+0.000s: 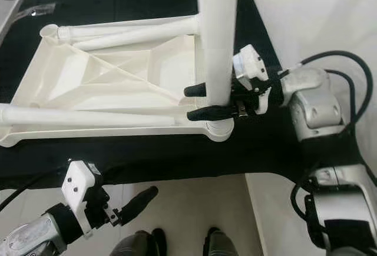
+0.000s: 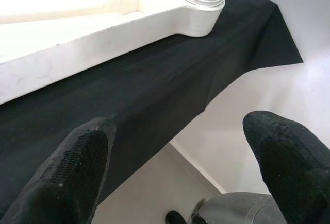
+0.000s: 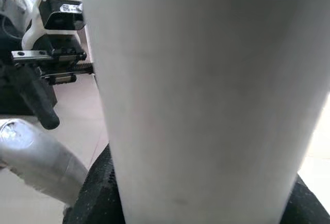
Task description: Building children table
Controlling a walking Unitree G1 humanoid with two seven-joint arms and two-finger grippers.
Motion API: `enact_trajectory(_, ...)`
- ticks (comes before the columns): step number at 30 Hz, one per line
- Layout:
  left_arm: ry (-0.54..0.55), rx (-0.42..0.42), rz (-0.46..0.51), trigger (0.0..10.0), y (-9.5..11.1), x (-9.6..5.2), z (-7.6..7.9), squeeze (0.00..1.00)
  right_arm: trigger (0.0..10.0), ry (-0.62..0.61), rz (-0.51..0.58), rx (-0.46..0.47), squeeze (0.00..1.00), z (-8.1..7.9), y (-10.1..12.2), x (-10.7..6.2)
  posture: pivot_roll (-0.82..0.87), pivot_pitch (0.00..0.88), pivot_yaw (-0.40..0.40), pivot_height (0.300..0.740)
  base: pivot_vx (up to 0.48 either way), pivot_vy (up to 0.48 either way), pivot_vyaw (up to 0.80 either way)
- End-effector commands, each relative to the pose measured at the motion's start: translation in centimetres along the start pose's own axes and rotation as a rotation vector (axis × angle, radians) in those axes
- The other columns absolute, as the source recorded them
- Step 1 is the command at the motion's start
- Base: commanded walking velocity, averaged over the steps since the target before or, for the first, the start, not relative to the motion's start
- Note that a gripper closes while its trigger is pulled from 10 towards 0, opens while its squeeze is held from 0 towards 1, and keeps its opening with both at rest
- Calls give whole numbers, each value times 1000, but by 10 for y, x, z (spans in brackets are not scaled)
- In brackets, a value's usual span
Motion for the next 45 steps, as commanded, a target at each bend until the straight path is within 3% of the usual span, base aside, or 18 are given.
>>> enact_trajectory(1, 5, 4, -8, 10000, -1, -3, 2, 0, 10000, 75, -88, 103, 0, -8, -31, 15, 43, 345, 99, 740, 0, 0, 0)
enact_trajectory(10, 5, 1, -3, 10000, 0, -1, 3, 0, 10000, 6, -25, 114, 0, 5, -24, 17, 35, 346, 88, 740, 0, 0, 0)
enact_trajectory(14, 8, -2, -1, 10000, 0, 0, 3, 0, 10000, -175, -4, 161, 0, 23, -30, 15, 22, 343, 80, 740, 0, 0, 0)
enact_trajectory(16, 8, -3, -1, 10000, -1, 0, 3, 0, 10000, -204, 1, 168, 0, 26, -31, 14, 22, 343, 80, 740, 0, 0, 0)
enact_trajectory(19, 8, -6, 1, 10000, -1, 1, 3, 0, 10000, -358, -12, 200, 0, 34, -41, 8, 17, 342, 79, 740, 0, 0, 0)
enact_trajectory(23, 7, -5, 1, 10000, -1, 1, 3, 0, 10000, -429, -18, 207, 0, 35, -46, 5, 13, 339, 80, 740, 0, 0, 0)
enact_trajectory(26, 5, -4, 0, 10000, -2, 2, 2, 0, 10000, -581, -44, 299, 0, 34, -66, 4, 4, 331, 76, 740, 0, 0, 0)
enact_trajectory(29, 4, -3, 0, 10000, -2, 2, 2, 0, 10000, -638, -51, 329, 0, 34, -73, 2, 4, 329, 75, 740, 0, 0, 0)
enact_trajectory(31, 6, -1, -2, 10000, -3, 3, 1, 0, 10000, -777, -49, 395, 0, 36, -83, -2, 3, 325, 75, 740, 0, 0, 0)
enact_trajectory(32, 6, -1, -2, 10000, -3, 3, 1, 0, 10000, -777, -49, 395, 0, 36, -83, -2, 3, 325, 75, 740, 0, 0, 0)
enact_trajectory(33, 8, 1, -3, 10000, -4, 3, 0, 0, 10000, -905, -39, 440, 0, 38, -88, -7, 1, 319, 76, 740, 0, 0, 0)
enact_trajectory(40, 7, 6, -7, 10000, -6, 3, -1, 0, 10000, -1129, -1, 488, 0, 40, -90, -9, 0, 309, 79, 740, 0, 0, 0)
enact_trajectory(45, 7, 10, -8, 10000, -6, 3, -1, 0, 10000, -1209, 26, 492, 0, 37, -85, -8, 3, 309, 79, 740, 0, 0, 0)
Point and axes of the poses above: a point about 5 cm out from each wrist's last joint towards the gripper, its own x axis pointing out of the wrist towards the gripper, its own y axis along the axis of the wrist's last joint, z = x × y, the point moved 6 cm from there along x, pointing out of the wrist towards the gripper, and after that the axes turned 9 degrees about x, right-handed, at the moved point
